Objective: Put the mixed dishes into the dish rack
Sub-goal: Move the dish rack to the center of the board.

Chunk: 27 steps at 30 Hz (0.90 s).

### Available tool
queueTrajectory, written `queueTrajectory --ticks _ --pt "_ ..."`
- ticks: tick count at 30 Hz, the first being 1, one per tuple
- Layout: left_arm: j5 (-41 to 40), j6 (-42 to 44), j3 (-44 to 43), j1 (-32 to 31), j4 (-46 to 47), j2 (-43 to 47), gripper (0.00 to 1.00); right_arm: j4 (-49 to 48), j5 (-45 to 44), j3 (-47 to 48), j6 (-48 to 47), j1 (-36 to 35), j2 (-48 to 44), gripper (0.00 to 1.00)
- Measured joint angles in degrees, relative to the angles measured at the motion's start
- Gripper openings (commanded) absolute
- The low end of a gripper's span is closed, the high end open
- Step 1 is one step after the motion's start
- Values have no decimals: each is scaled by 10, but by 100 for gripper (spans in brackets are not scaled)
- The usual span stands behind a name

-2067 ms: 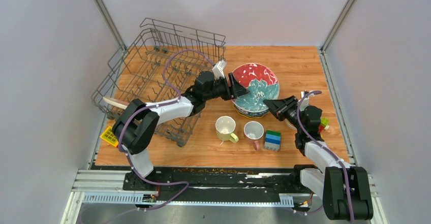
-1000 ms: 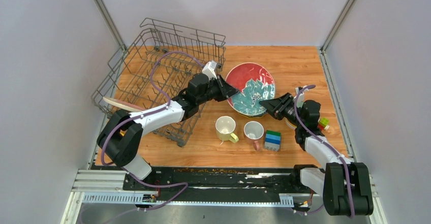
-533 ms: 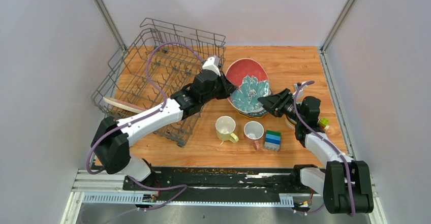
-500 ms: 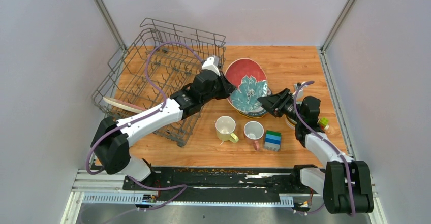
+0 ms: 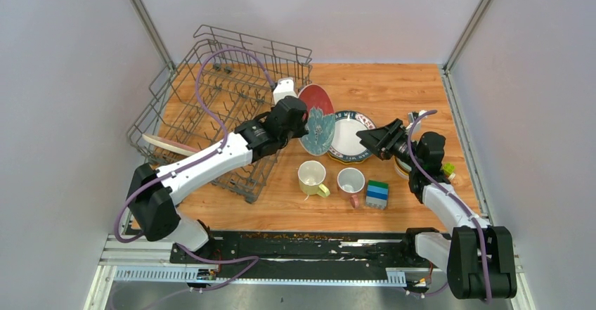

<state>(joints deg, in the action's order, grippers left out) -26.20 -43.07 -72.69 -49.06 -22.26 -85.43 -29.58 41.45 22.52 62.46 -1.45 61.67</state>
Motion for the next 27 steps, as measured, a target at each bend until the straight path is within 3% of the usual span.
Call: queueTrajectory --ticks 19,27 --pt "-212 -30 -51 -66 -72 37 0 2 -8 0 0 0 2 60" --pt "-318 -76 -137 -65 -153 39 0 2 -11 5 -2 0 6 59"
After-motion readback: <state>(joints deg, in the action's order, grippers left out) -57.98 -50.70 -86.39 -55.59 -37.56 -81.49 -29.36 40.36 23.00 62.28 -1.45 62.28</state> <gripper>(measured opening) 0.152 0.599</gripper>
